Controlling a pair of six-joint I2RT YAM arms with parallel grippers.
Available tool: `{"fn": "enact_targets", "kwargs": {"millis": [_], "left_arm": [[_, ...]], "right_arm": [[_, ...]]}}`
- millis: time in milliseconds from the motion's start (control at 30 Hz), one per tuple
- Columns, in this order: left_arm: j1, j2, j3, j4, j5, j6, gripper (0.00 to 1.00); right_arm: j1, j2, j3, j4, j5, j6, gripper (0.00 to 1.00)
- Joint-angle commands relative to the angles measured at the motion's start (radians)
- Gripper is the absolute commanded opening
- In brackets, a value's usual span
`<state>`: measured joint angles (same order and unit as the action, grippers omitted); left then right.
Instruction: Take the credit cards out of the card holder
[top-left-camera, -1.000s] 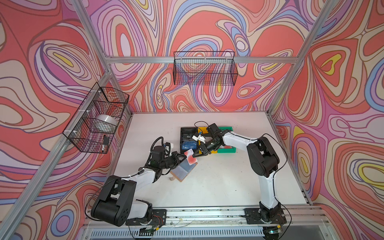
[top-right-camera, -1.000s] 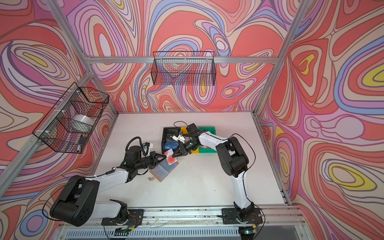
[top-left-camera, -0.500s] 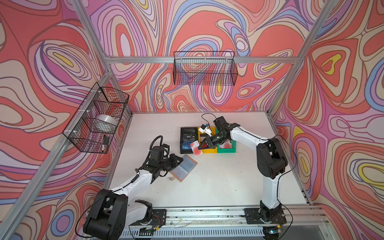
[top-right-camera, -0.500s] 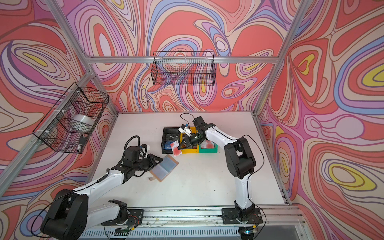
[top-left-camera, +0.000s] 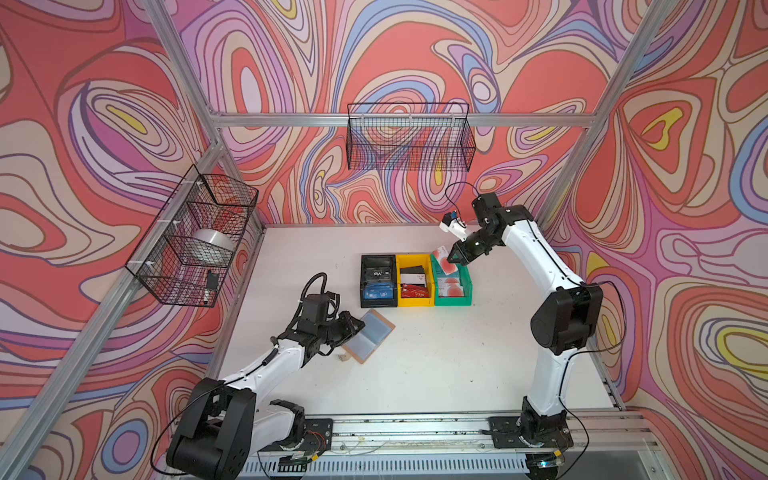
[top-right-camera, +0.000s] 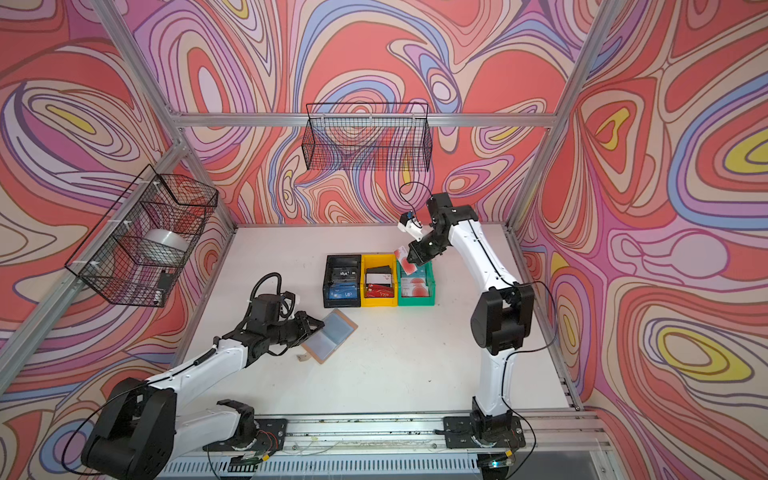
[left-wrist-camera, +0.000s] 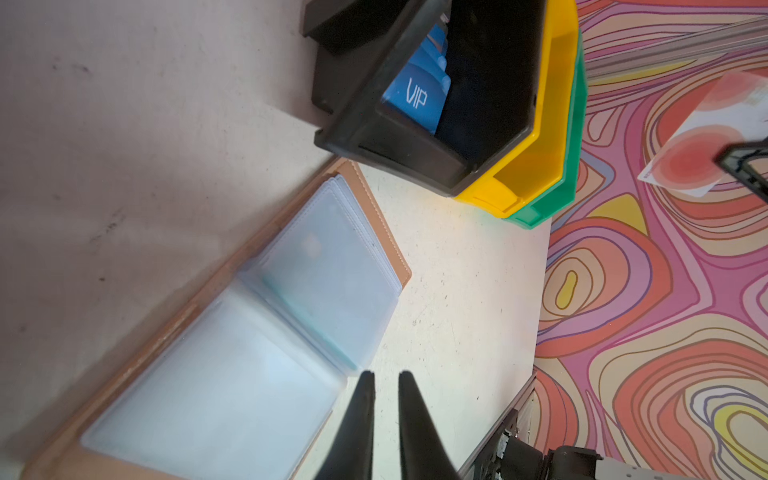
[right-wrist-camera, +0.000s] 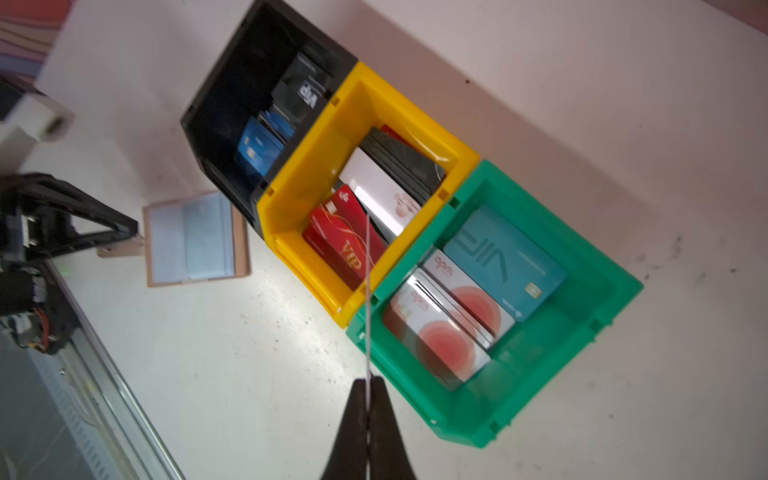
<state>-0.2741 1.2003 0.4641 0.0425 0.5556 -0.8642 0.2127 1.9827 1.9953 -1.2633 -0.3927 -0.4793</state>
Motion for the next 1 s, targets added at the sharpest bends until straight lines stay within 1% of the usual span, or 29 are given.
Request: {"fn": "enact_targets", "kwargs": {"millis": [0, 133, 300, 467, 767, 967], "left_arm": [[-0.003, -0.006, 0.016, -0.031, -0.018, 0.014, 0.16], [-0.002, -0.007, 0.016, -0.03, -0.019, 0.005, 0.16], [-0.002, -0.01, 0.02, -0.039, -0.026, 0.004, 0.15], [-0.002, -0.01, 0.021, -0.045, -0.03, 0.005, 0.15], [-0.003, -0.008, 0.02, -0.052, -0.039, 0.008, 0.15], [-0.003, -0.009, 0.02, -0.059, -0.041, 0.012, 0.15]], "right_arm": [[0.005, -0.017, 0.011, -0.095, 0.147, -0.228, 0.0], [0.005, 0.004, 0.048, -0.108, 0.215, -0.323, 0.0], [0.005, 0.058, 0.094, -0.127, 0.265, -0.375, 0.0], [0.005, 0.107, 0.06, -0.105, 0.307, -0.392, 0.0], [0.014, 0.169, 0.062, -0.108, 0.276, -0.391, 0.0], [0.04, 0.201, 0.019, -0.104, 0.332, -0.394, 0.0]]}}
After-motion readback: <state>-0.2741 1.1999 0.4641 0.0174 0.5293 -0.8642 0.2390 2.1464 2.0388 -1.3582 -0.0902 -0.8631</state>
